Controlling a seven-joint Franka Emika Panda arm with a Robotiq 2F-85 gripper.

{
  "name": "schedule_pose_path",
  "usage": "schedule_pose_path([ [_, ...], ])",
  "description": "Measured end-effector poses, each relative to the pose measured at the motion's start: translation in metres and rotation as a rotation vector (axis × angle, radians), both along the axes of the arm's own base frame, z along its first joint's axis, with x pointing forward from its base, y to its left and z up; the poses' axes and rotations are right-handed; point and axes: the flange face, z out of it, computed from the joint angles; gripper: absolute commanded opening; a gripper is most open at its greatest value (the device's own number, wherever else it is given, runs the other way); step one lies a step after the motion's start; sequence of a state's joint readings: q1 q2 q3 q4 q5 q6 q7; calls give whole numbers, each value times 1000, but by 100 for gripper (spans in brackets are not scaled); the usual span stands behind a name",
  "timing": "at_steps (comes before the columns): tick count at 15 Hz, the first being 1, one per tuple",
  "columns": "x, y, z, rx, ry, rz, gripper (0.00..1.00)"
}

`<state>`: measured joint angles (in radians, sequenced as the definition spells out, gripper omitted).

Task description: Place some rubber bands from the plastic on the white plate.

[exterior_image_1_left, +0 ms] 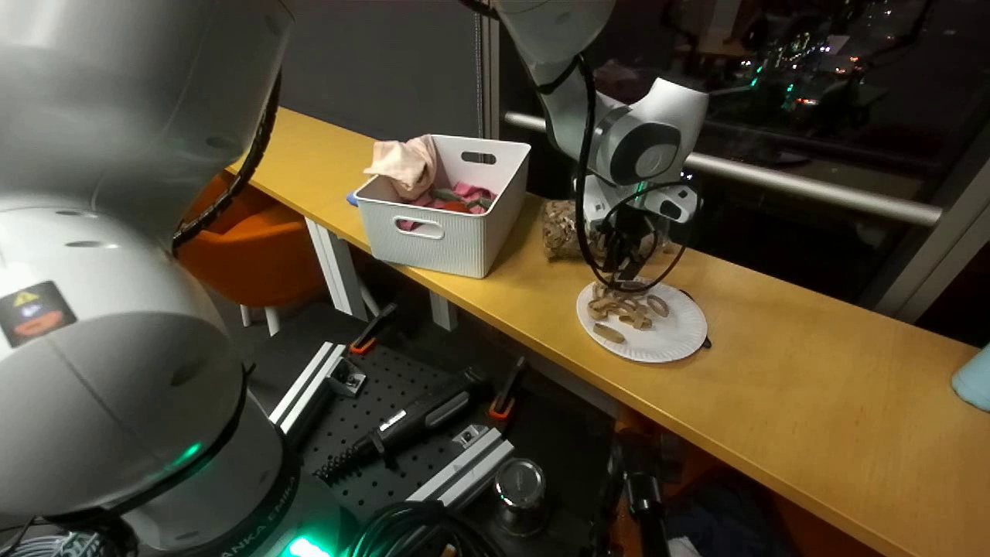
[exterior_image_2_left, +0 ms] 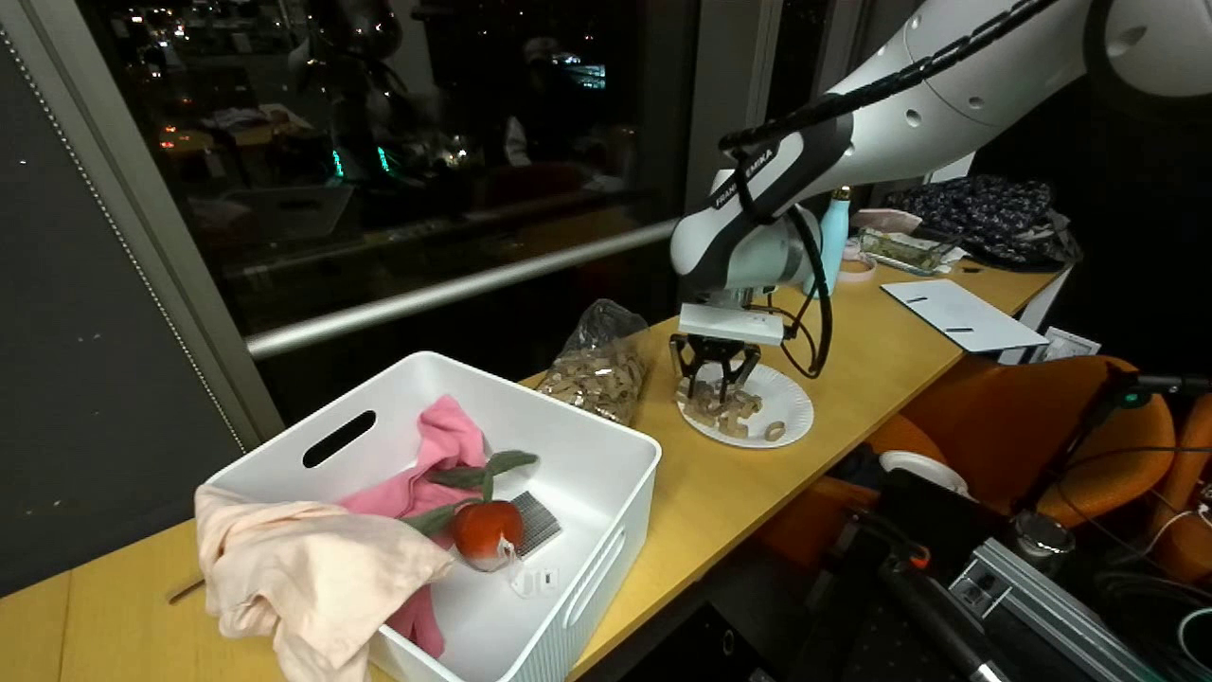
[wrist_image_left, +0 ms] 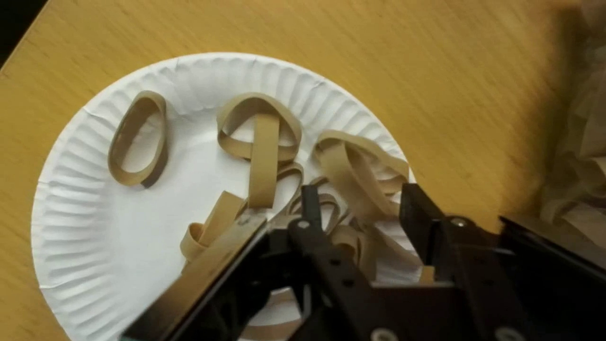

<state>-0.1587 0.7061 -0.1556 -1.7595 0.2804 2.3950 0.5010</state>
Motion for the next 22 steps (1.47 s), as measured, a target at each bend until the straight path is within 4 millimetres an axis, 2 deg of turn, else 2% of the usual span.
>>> schedule_pose_path([
  [2,-2,-1,-1,-1,3,-2,96],
  [3,-2,-2,0,-2,3,-4,99],
  [6,-3,-8,6,-7,-4,-11,100],
  [8,-3,-19,16,-2,-26,-10,100],
  [13,-2,-74,67,74,-122,-6,100],
  [16,11,-98,103,147,-175,-22,100],
  [19,38,-94,125,197,-229,-15,100],
  [22,71,-63,126,198,-244,19,100],
])
